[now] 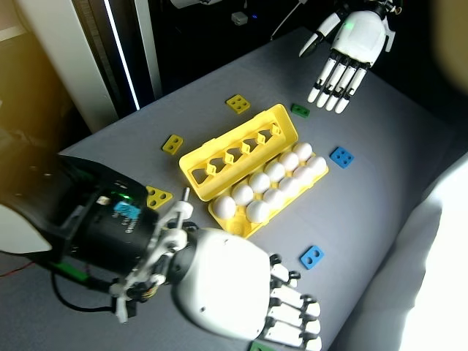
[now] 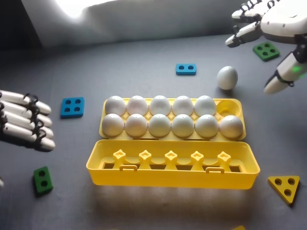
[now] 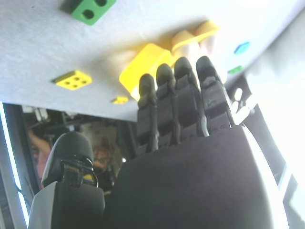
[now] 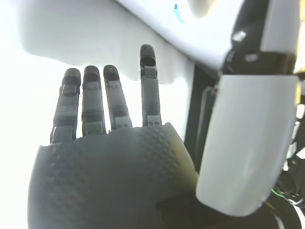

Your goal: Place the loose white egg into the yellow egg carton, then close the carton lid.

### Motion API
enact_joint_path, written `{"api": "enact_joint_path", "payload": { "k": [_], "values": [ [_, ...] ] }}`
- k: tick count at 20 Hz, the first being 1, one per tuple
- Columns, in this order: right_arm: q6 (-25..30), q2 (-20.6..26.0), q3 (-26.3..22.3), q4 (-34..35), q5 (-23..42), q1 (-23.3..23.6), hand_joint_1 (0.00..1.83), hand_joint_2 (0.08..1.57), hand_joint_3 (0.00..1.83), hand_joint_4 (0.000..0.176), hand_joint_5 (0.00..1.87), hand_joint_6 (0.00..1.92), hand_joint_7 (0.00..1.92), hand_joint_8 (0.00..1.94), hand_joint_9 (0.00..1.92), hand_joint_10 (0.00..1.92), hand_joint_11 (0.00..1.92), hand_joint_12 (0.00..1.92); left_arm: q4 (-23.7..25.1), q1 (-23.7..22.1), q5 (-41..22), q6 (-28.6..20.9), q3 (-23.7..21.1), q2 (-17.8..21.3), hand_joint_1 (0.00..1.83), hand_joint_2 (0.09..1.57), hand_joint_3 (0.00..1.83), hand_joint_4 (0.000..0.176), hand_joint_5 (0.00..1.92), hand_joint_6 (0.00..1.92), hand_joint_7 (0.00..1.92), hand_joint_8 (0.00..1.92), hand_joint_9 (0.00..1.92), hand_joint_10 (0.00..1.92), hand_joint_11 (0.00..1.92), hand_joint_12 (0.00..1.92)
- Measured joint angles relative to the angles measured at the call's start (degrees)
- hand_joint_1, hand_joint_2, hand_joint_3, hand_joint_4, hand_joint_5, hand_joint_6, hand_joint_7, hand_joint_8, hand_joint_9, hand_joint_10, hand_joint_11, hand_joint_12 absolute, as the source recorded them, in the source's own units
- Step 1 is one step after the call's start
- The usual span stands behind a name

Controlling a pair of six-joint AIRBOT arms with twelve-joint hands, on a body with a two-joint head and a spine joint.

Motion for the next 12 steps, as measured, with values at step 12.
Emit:
{"api": "enact_joint_path", "payload": {
  "k": [12],
  "values": [
    [2.1, -5.7, 6.0, 0.0, 0.9, -0.5, 1.03, 0.77, 0.0, 0.149, 0.61, 0.02, 0.0, 0.0, 0.0, 0.0, 0.0, 0.02, 0.0, 3.5, -2.5, -0.7, -0.5, -1.8, 0.0, 1.25, 0.0, 0.0, 0.31, 0.0, 0.29, 0.0, 0.18, 0.0, 0.0, 0.1]
  ]
}}
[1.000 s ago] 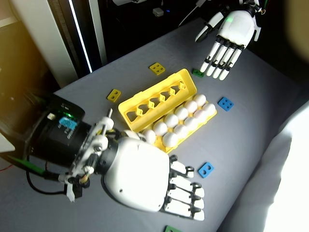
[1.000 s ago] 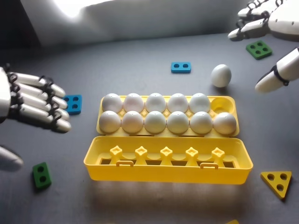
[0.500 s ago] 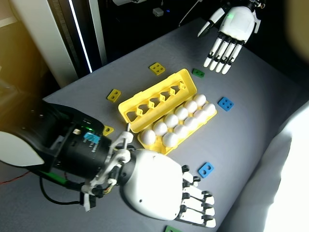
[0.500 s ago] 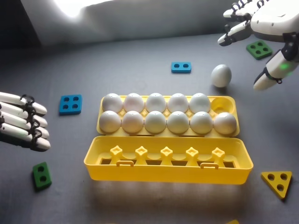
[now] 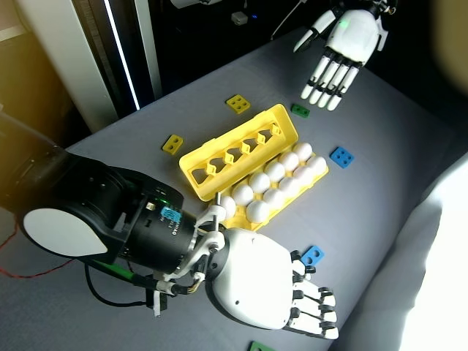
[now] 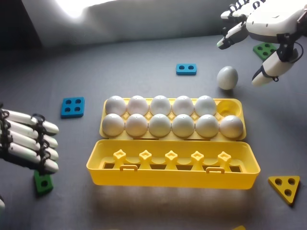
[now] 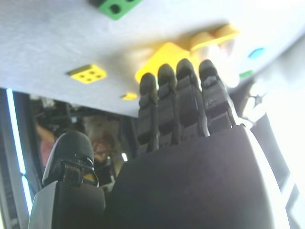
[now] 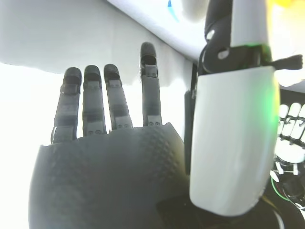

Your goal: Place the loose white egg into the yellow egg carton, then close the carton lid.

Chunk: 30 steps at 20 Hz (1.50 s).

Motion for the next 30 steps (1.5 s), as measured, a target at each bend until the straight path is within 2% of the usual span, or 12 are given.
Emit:
{"api": "enact_joint_path", "payload": {
  "k": [2, 4, 8, 12, 13, 14, 15, 18, 19, 22, 27, 30],
  "values": [
    [0.1, -0.1, 0.2, 0.0, 0.1, 0.0, 0.98, 0.79, 0.01, 0.149, 0.63, 0.02, 0.0, 0.0, 0.0, 0.0, 0.01, 0.02, -0.1, 0.0, 0.0, 0.0, 0.3, -0.9, 0.0, 1.25, 0.0, 0.0, 0.32, 0.0, 0.31, 0.0, 0.19, 0.0, 0.0, 0.13],
    [0.3, -0.3, 0.3, 0.0, 0.3, -0.2, 0.97, 0.8, 0.01, 0.16, 0.64, 0.02, 0.0, 0.0, 0.0, 0.0, 0.01, 0.02, -0.2, 0.0, 0.2, 0.2, 0.7, -1.6, 0.0, 1.26, 0.0, 0.0, 0.3, 0.0, 0.28, 0.0, 0.16, 0.0, 0.0, 0.08],
    [1.0, -1.2, 0.4, 0.0, 0.4, -0.4, 0.99, 0.8, 0.0, 0.136, 0.68, 0.01, 0.0, 0.0, 0.0, 0.0, 0.0, 0.09, -0.1, 0.0, 0.9, 0.2, 0.5, -2.6, 0.0, 1.25, 0.0, 0.0, 0.32, 0.0, 0.31, 0.0, 0.19, 0.0, 0.0, 0.1],
    [1.0, -2.2, 1.1, 0.0, 0.9, -0.6, 0.97, 0.81, 0.0, 0.141, 0.69, 0.0, 0.0, 0.0, 0.0, 0.0, 0.0, 0.14, 0.1, 0.0, 0.9, 0.2, 0.5, -2.6, 0.0, 1.25, 0.0, 0.0, 0.32, 0.0, 0.31, 0.0, 0.19, 0.0, 0.0, 0.09],
    [1.0, -2.7, 1.8, 0.0, 0.9, -0.7, 0.99, 0.8, 0.0, 0.137, 0.71, 0.0, 0.0, 0.0, 0.0, 0.0, 0.0, 0.07, 0.1, 0.0, 0.9, 0.2, 0.5, -2.6, 0.0, 1.25, 0.0, 0.0, 0.32, 0.0, 0.32, 0.0, 0.19, 0.0, 0.0, 0.09],
    [1.1, -3.1, 2.4, 0.0, 1.0, -0.8, 1.05, 0.79, 0.0, 0.119, 0.74, 0.01, 0.0, 0.0, 0.0, 0.0, 0.0, 0.01, 0.0, 0.0, 0.9, 0.2, 0.5, -2.6, 0.0, 1.25, 0.0, 0.0, 0.33, 0.0, 0.32, 0.0, 0.2, 0.0, 0.0, 0.11],
    [1.1, -3.6, 2.8, 0.0, 0.9, -0.8, 1.1, 0.78, 0.0, 0.083, 0.78, 0.02, 0.0, 0.0, 0.0, 0.0, 0.0, 0.0, 0.1, 0.0, 1.0, 0.2, 0.4, -2.6, 0.0, 1.25, 0.0, 0.0, 0.33, 0.0, 0.34, 0.0, 0.21, 0.01, 0.0, 0.14],
    [1.1, -4.5, 3.7, 0.0, 1.0, -0.8, 1.09, 0.8, 0.0, 0.091, 0.8, 0.02, 0.0, 0.0, 0.0, 0.0, 0.0, 0.0, 0.0, 0.0, 0.8, 0.1, 0.1, -2.7, 0.0, 1.25, 0.0, 0.0, 0.34, 0.01, 0.35, 0.01, 0.22, 0.01, 0.0, 0.14],
    [1.1, -4.6, 3.7, 0.0, 1.1, -0.8, 1.09, 0.8, 0.0, 0.071, 0.83, 0.03, 0.0, 0.0, 0.0, 0.0, 0.0, 0.0, 0.2, 0.0, 0.8, 0.1, 0.1, -2.7, 0.0, 1.25, 0.0, 0.0, 0.33, 0.0, 0.32, 0.0, 0.2, 0.0, 0.0, 0.12],
    [1.2, -4.8, 3.7, 0.0, 1.1, -0.8, 1.02, 0.81, 0.0, 0.086, 0.85, 0.03, 0.0, 0.0, 0.0, 0.0, 0.0, 0.0, 0.5, 0.0, 0.9, 0.1, 0.1, -2.7, 0.0, 1.25, 0.0, 0.0, 0.35, 0.01, 0.35, 0.01, 0.22, 0.01, 0.0, 0.16],
    [1.9, -4.8, 3.7, 0.0, 1.2, -1.2, 1.03, 0.82, 0.01, 0.055, 0.9, 0.03, 0.0, 0.0, 0.0, 0.0, 0.0, 0.0, 1.4, 0.0, 1.0, 0.1, 0.1, -3.0, 0.0, 1.24, 0.0, 0.0, 0.36, 0.0, 0.38, 0.0, 0.23, 0.0, 0.0, 0.15],
    [2.0, -4.8, 3.7, 0.0, 1.3, -1.2, 1.01, 0.83, 0.01, 0.051, 0.92, 0.03, 0.0, 0.0, 0.0, 0.0, 0.0, 0.0, 1.4, 0.0, 1.0, 0.1, 0.0, -3.0, 0.0, 1.25, 0.0, 0.0, 0.35, 0.0, 0.35, 0.0, 0.22, 0.0, 0.0, 0.16]
  ]
}}
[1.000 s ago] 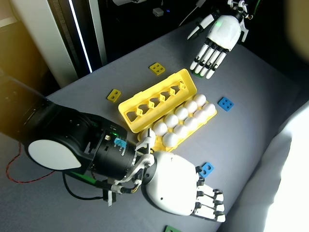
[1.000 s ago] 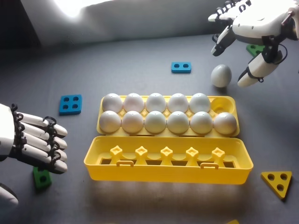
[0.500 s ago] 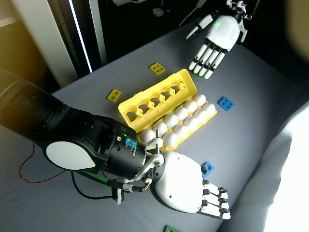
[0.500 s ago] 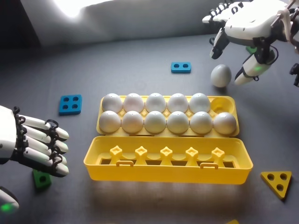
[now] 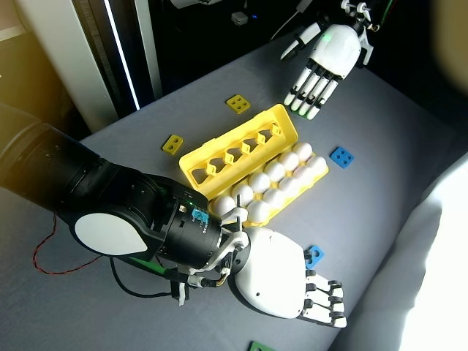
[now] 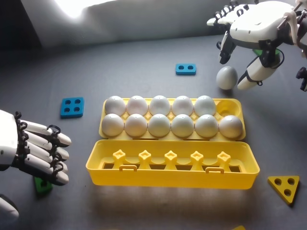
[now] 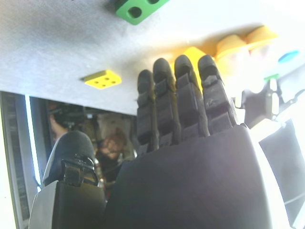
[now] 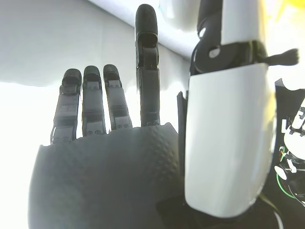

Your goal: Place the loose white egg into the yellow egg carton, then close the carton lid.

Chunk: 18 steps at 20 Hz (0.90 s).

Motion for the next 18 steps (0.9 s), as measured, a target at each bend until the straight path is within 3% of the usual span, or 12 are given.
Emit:
{"api": "enact_joint_path", "payload": {
  "k": [1, 3, 6, 9, 10, 12, 14, 15, 16, 17, 18],
  "values": [
    [0.1, 0.0, 0.0, 0.0, 0.0, 0.0, 1.0, 0.83, 0.01, 0.048, 0.92, 0.03, 0.0, 0.0, 0.0, 0.0, 0.0, 0.0, 0.0, 0.0, 0.0, 0.0, 0.0, 0.0, 0.0, 1.25, 0.0, 0.0, 0.36, 0.0, 0.36, 0.0, 0.22, 0.0, 0.0, 0.16],
    [0.2, 0.0, 0.0, 0.0, 0.0, 0.0, 1.01, 0.84, 0.01, 0.02, 0.94, 0.03, 0.02, 0.01, 0.0, 0.0, 0.0, 0.0, 0.0, 0.0, 0.0, 0.0, 0.0, 0.0, 0.0, 1.25, 0.0, 0.0, 0.37, 0.0, 0.37, 0.0, 0.24, 0.0, 0.0, 0.21],
    [0.2, 0.0, 0.0, 0.0, 0.0, 0.0, 1.0, 0.84, 0.01, 0.025, 0.97, 0.04, 0.03, 0.01, 0.0, 0.0, 0.0, 0.0, 0.2, 0.0, 0.0, 0.0, 0.0, 0.0, 0.0, 1.25, 0.0, 0.0, 0.37, 0.0, 0.38, 0.0, 0.24, 0.0, 0.0, 0.19],
    [0.6, 0.0, 0.0, 0.0, 0.0, 0.0, 1.01, 0.84, 0.01, 0.014, 0.99, 0.04, 0.05, 0.01, 0.01, 0.0, 0.0, 0.0, 0.2, 0.0, 0.0, -0.2, 0.0, 0.0, 0.0, 1.25, 0.0, 0.0, 0.37, 0.0, 0.37, 0.0, 0.24, 0.0, 0.0, 0.22],
    [0.8, 0.0, 0.0, 0.0, 0.0, 0.0, 1.0, 0.84, 0.01, 0.028, 1.01, 0.04, 0.05, 0.01, 0.01, 0.0, 0.0, 0.0, 0.3, 0.0, 0.0, -0.2, 0.0, 0.0, 0.0, 1.25, 0.0, 0.0, 0.37, 0.0, 0.36, 0.0, 0.24, 0.0, 0.0, 0.23],
    [1.1, 0.0, 0.0, 0.0, 0.0, 0.0, 0.99, 0.85, 0.01, 0.04, 1.0, 0.03, 0.05, 0.01, 0.02, 0.01, 0.01, 0.0, 0.3, 0.0, 0.0, -0.2, 0.0, 0.0, 0.0, 1.25, 0.0, 0.0, 0.36, 0.0, 0.34, 0.0, 0.23, 0.0, 0.0, 0.23],
    [1.2, 0.0, 0.0, 0.0, -0.1, 0.0, 1.01, 0.84, 0.0, 0.014, 1.01, 0.02, 0.06, 0.01, 0.03, 0.01, 0.01, 0.01, 0.3, 0.0, 0.0, -0.2, 0.0, 0.0, 0.0, 1.25, 0.0, 0.0, 0.35, 0.0, 0.32, 0.0, 0.2, 0.0, 0.0, 0.17],
    [1.3, -0.2, 0.0, 0.0, -0.2, 0.0, 1.0, 0.84, 0.0, 0.029, 1.0, 0.02, 0.05, 0.0, 0.03, 0.01, 0.01, 0.01, 0.4, 0.0, 0.1, -0.2, 0.0, 0.0, 0.0, 1.25, 0.0, 0.0, 0.35, 0.0, 0.33, 0.0, 0.19, 0.0, 0.0, 0.13],
    [1.3, -0.2, 0.0, 0.0, -0.2, 0.0, 1.0, 0.84, 0.0, 0.027, 1.01, 0.02, 0.05, 0.0, 0.02, 0.0, 0.01, 0.0, 0.4, 0.0, 0.1, -0.2, 0.0, 0.0, 0.0, 1.25, 0.0, 0.0, 0.35, 0.0, 0.33, 0.0, 0.2, 0.0, 0.0, 0.11],
    [1.3, -0.3, 0.0, 0.0, -0.2, 0.0, 1.01, 0.84, 0.0, 0.009, 1.01, 0.02, 0.05, 0.0, 0.02, 0.0, 0.0, 0.0, 0.4, 0.0, 0.1, -0.2, 0.0, 0.0, 0.0, 1.25, 0.0, 0.0, 0.36, 0.0, 0.34, 0.0, 0.21, 0.0, 0.0, 0.15],
    [1.3, -0.4, 0.0, 0.0, -0.3, 0.0, 1.01, 0.84, 0.0, 0.008, 1.02, 0.02, 0.06, 0.0, 0.02, 0.0, 0.0, 0.0, 0.5, 0.0, 0.1, -0.4, 0.0, 0.0, 0.0, 1.25, 0.0, 0.0, 0.36, 0.0, 0.34, 0.0, 0.21, 0.0, 0.0, 0.16]
  ]
}}
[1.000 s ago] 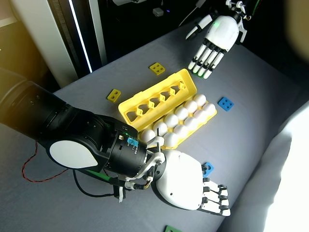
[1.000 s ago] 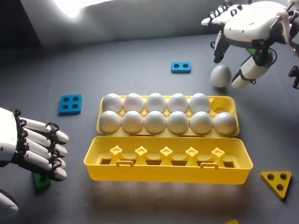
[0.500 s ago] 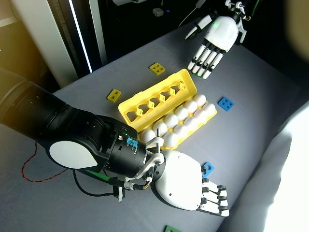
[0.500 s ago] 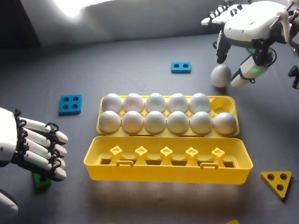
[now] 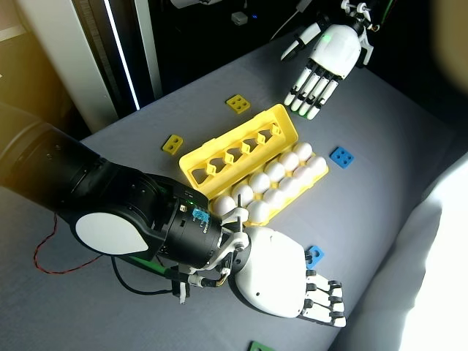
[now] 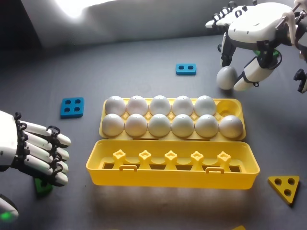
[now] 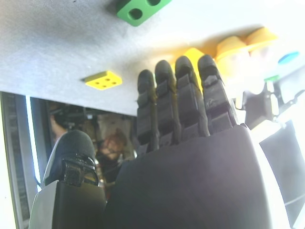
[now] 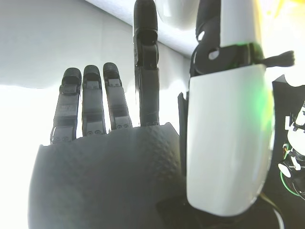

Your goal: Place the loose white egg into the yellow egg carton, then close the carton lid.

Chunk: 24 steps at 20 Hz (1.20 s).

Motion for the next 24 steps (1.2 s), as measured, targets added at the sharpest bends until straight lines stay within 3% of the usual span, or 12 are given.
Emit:
{"api": "enact_joint_path", "payload": {
  "k": [1, 3, 4, 8, 9, 14, 16, 24],
  "values": [
    [0.0, 0.0, 0.0, 0.0, 0.0, 0.0, 1.0, 0.84, 0.0, 0.021, 1.02, 0.02, 0.06, 0.0, 0.03, 0.01, 0.01, 0.01, 0.0, 0.0, 0.0, 0.0, 0.0, 0.0, 0.0, 1.25, 0.0, 0.0, 0.35, 0.0, 0.33, 0.0, 0.21, 0.0, 0.0, 0.16],
    [0.0, -0.1, 0.0, 0.0, -0.1, 0.0, 1.01, 0.84, 0.0, 0.01, 1.04, 0.02, 0.07, 0.01, 0.04, 0.01, 0.01, 0.0, 0.1, 0.0, 0.0, 0.0, 0.0, 0.0, 0.0, 1.25, 0.0, 0.0, 0.35, 0.0, 0.33, 0.0, 0.21, 0.0, 0.0, 0.18],
    [0.1, -0.2, 0.0, 0.0, -0.1, 0.0, 1.01, 0.85, 0.0, 0.017, 1.03, 0.02, 0.07, 0.01, 0.04, 0.01, 0.0, 0.0, 0.1, 0.0, 0.0, 0.0, 0.0, 0.0, 0.0, 1.25, 0.0, 0.0, 0.35, 0.0, 0.34, 0.0, 0.22, 0.0, 0.0, 0.18],
    [0.2, -0.3, 0.0, 0.0, 0.3, -0.4, 1.0, 0.84, 0.0, 0.014, 1.03, 0.01, 0.08, 0.0, 0.05, 0.01, 0.0, 0.0, 0.2, 0.0, 0.1, 0.0, 0.0, 0.0, 0.0, 1.25, 0.0, 0.0, 0.36, 0.0, 0.34, 0.0, 0.22, 0.0, 0.0, 0.22],
    [0.2, -0.4, 0.0, 0.0, 0.4, -0.4, 1.0, 0.84, 0.0, 0.0, 1.02, 0.01, 0.08, 0.0, 0.05, 0.01, 0.0, 0.0, 0.2, 0.0, 0.1, 0.0, 0.0, 0.0, 0.0, 1.25, 0.0, 0.0, 0.37, 0.01, 0.35, 0.01, 0.22, 0.0, 0.0, 0.22],
    [0.2, -0.6, 0.0, 0.0, 1.1, -1.0, 0.99, 0.83, 0.0, 0.016, 1.0, 0.0, 0.08, 0.0, 0.05, 0.0, 0.01, 0.01, 0.3, 0.0, 0.2, 0.0, 0.0, 0.0, 0.0, 1.24, 0.0, 0.0, 0.37, 0.0, 0.35, 0.0, 0.2, 0.0, 0.0, 0.18],
    [0.2, -0.6, 0.0, 0.0, 1.2, -1.1, 1.0, 0.83, 0.0, 0.0, 1.01, 0.01, 0.08, 0.0, 0.05, 0.0, 0.01, 0.01, 0.2, 0.0, 0.2, 0.0, 0.0, 0.0, 0.0, 1.24, 0.0, 0.0, 0.38, 0.0, 0.37, 0.0, 0.23, 0.01, 0.0, 0.21],
    [0.2, -0.7, 0.0, 0.2, 2.7, -2.3, 1.01, 0.83, 0.0, 0.0, 1.04, 0.01, 0.08, 0.0, 0.04, 0.0, 0.0, 0.01, 0.3, -0.1, 0.2, -0.1, 0.0, 0.0, 0.0, 1.25, 0.0, 0.0, 0.39, 0.0, 0.39, 0.01, 0.26, 0.01, 0.0, 0.28]
  ]
}}
